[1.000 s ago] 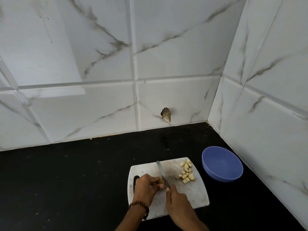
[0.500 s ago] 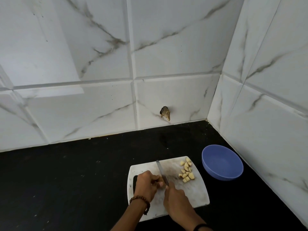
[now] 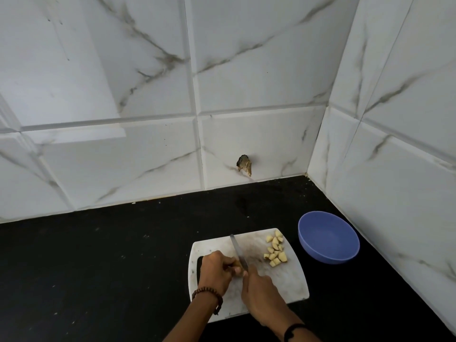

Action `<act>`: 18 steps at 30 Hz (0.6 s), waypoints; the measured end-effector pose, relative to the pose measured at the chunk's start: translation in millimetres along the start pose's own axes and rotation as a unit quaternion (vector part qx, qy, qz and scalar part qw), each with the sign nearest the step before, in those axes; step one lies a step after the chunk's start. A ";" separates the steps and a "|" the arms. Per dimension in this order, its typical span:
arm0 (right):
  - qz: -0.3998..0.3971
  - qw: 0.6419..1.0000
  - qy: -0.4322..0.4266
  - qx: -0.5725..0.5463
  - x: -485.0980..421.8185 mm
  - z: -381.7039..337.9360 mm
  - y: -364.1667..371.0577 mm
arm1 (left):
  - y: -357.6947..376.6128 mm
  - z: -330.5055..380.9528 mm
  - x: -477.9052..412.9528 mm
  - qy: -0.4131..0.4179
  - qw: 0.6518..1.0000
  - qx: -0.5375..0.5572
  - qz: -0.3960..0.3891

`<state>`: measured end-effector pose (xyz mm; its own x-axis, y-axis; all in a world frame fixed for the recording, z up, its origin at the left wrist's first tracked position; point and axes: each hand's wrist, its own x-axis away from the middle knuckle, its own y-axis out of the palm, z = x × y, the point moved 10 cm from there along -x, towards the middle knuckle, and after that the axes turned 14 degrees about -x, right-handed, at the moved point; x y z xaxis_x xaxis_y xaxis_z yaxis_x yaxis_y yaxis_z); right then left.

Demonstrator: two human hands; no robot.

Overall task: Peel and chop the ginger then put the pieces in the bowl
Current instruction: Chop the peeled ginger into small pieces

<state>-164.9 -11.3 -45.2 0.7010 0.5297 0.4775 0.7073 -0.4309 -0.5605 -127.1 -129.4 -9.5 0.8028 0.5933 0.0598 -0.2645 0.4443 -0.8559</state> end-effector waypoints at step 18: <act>-0.047 0.995 0.043 0.078 19.9 22.2 20.5 | 2.7 -5.4 -0.4 -0.002 1.000 -0.008 0.000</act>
<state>-138.4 6.6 -62.2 0.6429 0.4945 0.5849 0.7518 -0.2613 -0.6054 -125.3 -132.1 -14.6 0.8007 0.5960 0.0613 -0.2567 0.4337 -0.8637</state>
